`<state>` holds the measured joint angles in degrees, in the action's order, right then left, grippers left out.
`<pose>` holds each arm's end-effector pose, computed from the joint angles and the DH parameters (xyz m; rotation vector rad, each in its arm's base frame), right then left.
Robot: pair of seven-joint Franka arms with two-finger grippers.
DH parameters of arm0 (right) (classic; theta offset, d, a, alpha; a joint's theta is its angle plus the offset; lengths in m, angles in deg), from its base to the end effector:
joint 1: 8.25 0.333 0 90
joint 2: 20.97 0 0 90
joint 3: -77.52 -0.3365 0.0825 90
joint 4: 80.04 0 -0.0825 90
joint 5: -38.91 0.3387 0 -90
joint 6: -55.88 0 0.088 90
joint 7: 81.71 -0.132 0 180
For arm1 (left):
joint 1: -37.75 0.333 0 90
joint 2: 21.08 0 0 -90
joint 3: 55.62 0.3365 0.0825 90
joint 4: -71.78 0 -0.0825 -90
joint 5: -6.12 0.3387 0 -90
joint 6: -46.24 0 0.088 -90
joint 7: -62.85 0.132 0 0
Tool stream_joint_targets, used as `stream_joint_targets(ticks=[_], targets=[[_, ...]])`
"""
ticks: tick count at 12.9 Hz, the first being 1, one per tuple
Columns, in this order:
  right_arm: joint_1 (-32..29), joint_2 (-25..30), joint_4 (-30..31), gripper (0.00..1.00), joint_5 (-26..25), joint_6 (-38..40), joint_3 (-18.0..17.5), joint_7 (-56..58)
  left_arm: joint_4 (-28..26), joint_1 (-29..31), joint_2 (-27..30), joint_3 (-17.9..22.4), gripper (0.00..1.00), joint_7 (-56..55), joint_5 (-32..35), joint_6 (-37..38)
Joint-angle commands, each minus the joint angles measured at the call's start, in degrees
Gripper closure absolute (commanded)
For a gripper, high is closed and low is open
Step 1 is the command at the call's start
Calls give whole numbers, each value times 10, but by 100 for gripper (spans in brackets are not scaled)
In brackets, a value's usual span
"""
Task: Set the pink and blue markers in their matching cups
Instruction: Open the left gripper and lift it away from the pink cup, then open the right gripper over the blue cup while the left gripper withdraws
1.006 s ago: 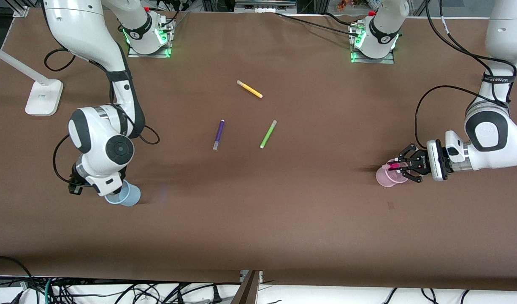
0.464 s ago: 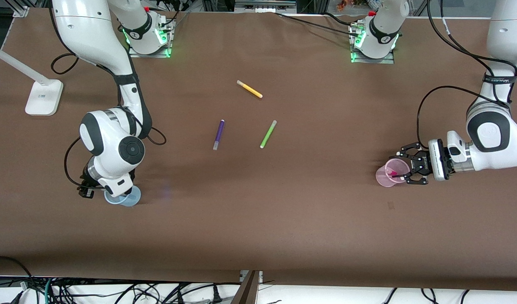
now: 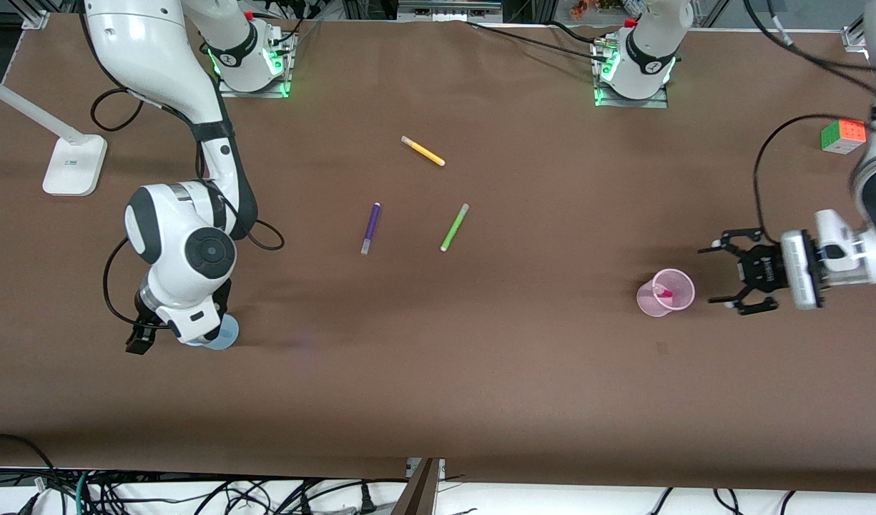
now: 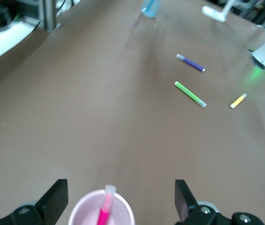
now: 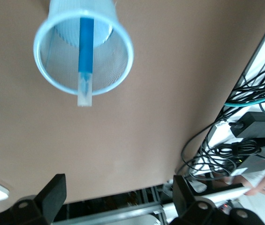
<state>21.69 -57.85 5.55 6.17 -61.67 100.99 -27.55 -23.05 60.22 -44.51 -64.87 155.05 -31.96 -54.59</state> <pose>0.6763 0.0896 0.3491 1.8578 1.5945 -0.4422 0.6005 0.0816 0.3974 2.0592 -1.3222 0.4816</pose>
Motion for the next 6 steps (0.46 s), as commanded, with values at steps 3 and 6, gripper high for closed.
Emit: stream_joint_targets(ticks=[3, 6], targets=[[-4, 40, -8, 0, 183, 25, 16, -128, 11, -16, 117, -10, 0, -269, 130, 39], [-4, 77, -8, 0, 314, 42, 39, -263, 117, -26, 113, -19, 0, -480, 205, 107]])
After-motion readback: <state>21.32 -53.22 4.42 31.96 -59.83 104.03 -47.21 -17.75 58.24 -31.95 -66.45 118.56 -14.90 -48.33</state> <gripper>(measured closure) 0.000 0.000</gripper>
